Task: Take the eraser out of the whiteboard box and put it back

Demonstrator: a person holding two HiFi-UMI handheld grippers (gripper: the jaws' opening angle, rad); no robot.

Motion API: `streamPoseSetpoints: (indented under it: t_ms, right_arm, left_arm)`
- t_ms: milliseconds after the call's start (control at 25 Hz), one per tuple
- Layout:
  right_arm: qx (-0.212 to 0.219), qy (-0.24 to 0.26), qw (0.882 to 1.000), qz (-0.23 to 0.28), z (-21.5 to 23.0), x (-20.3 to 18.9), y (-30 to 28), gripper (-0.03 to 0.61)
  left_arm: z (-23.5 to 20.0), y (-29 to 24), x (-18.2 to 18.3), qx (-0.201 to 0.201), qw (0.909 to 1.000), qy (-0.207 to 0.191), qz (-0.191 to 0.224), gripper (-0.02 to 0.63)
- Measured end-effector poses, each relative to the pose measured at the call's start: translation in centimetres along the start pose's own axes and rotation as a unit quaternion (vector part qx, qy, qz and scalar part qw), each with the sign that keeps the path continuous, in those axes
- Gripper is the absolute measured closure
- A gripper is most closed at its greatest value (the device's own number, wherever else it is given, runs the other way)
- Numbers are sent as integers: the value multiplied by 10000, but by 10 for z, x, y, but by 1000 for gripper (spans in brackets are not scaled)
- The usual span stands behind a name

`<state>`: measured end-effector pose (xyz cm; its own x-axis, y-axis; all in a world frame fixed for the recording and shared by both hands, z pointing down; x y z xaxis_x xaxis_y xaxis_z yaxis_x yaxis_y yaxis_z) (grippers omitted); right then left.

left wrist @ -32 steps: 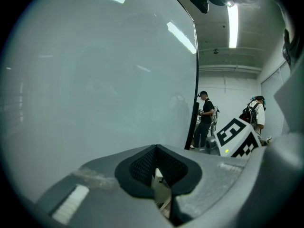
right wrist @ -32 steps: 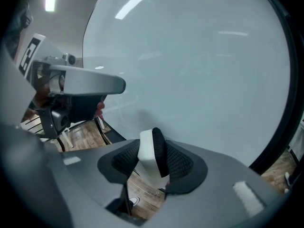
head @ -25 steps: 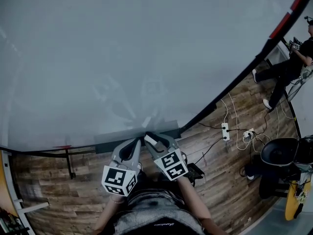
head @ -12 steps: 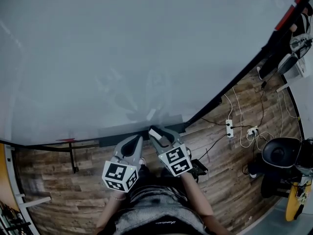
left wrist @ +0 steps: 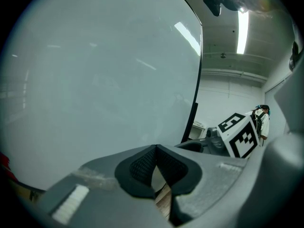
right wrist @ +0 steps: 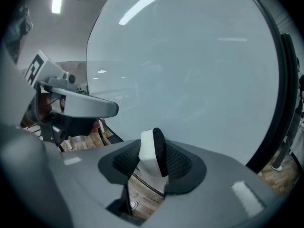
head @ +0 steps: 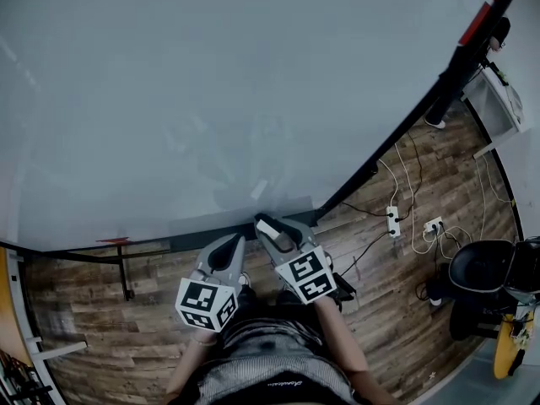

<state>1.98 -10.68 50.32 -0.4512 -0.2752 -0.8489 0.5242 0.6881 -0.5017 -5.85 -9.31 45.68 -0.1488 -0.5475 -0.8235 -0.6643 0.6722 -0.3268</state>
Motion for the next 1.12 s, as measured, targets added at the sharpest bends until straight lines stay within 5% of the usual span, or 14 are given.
streamPoseSetpoints:
  t_ms: [1120]
  right_arm:
    - [273, 316, 9976, 557, 9, 66, 54, 419]
  left_arm:
    - [24, 8, 11, -208, 9996, -72, 156, 612]
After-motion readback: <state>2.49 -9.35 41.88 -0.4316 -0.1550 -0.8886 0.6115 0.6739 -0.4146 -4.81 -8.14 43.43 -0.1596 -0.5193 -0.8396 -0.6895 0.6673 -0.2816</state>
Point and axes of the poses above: the fingertips, and each gripper's own axes: y backward along the fingers, z to its right, x out of its top, the point moved 2 cm from there along y, backward along the fingers, and after that the axes turned 15 degrees about y, right-handed, at the moved point
